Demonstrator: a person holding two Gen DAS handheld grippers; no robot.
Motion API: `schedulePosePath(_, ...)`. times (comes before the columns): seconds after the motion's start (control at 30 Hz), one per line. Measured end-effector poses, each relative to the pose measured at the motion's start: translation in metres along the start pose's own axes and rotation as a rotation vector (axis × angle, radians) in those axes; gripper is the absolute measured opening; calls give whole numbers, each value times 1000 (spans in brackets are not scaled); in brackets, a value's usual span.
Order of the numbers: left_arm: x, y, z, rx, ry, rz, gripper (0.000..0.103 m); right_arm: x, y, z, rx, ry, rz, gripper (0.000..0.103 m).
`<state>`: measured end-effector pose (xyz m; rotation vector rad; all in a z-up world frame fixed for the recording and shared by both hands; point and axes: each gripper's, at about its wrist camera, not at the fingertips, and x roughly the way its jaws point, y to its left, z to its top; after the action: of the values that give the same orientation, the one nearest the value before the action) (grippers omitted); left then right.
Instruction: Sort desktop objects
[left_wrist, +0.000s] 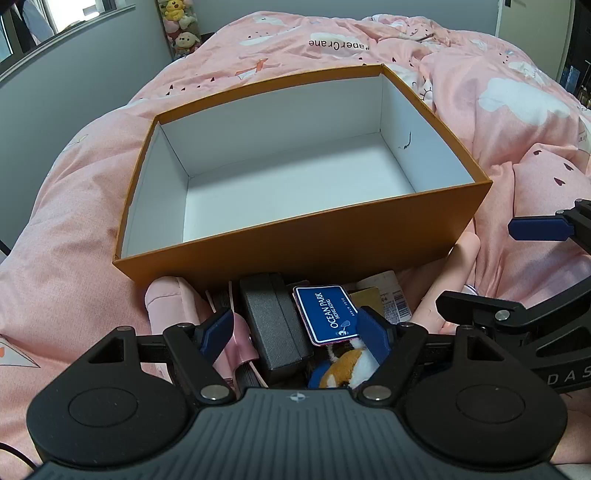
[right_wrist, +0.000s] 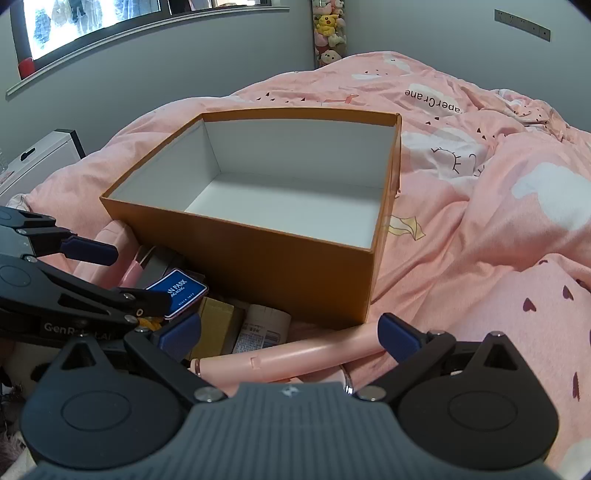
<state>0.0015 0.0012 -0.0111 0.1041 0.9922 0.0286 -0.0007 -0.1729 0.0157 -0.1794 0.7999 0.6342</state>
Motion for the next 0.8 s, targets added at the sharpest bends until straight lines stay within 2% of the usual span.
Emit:
schedulePosePath(0.37,0,-1,0,8,1,-8,87,-1,-1,0,-1,-1,1,101)
schedulePosePath(0.53,-1,2,-1,14,7,-31,87,-4,-10,3,48,-1,8,100)
schedulePosePath(0.6,-3,5,0,14,12,-46,87,-6,-15,4,65,3,3,95)
schedulePosePath(0.73,-10,12,6,17,11,-78,86,-6,-27,5,130,32,8,92)
schedulePosePath(0.8,-13,18,9,-3,14,-107,83,-5,-32,5,162,50,34,82)
